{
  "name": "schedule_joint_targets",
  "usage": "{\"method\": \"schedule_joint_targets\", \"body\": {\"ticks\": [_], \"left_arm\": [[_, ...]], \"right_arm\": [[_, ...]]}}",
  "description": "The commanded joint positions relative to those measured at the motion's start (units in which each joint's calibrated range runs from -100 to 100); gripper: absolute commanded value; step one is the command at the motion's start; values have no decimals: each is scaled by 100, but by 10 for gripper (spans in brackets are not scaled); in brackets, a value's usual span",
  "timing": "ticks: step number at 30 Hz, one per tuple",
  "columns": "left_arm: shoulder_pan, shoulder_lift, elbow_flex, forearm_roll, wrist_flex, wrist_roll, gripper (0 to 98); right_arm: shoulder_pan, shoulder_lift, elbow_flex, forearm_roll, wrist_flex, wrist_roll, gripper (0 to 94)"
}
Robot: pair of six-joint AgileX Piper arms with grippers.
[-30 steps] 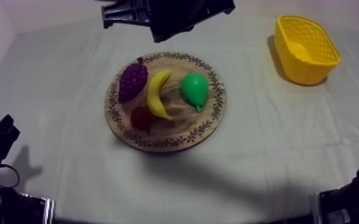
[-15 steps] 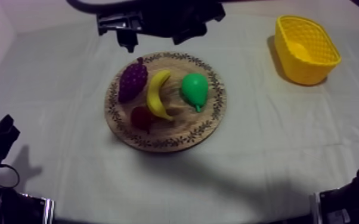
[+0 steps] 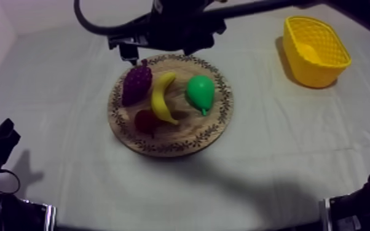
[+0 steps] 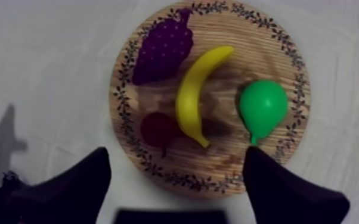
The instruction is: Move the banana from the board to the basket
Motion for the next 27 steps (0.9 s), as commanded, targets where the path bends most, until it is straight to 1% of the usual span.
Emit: {"method": "schedule_joint_targets", "body": {"ticks": [1,9,16,27], "left_arm": [[-1,-5,-1,-3,-1,2,1],[-1,-5,-1,-3,-1,2,1],[-1,-5,-1,-3,-1,2,1],[-1,-5,-1,-3,-1,2,1]], "right_arm": [[44,186,112,-24,-158,16,616],[196,989,252,-148,-696,118,614],[264,1726,-135,-243,-854,238,613],[389,2687,-858,-318,-1051,305,599]]}}
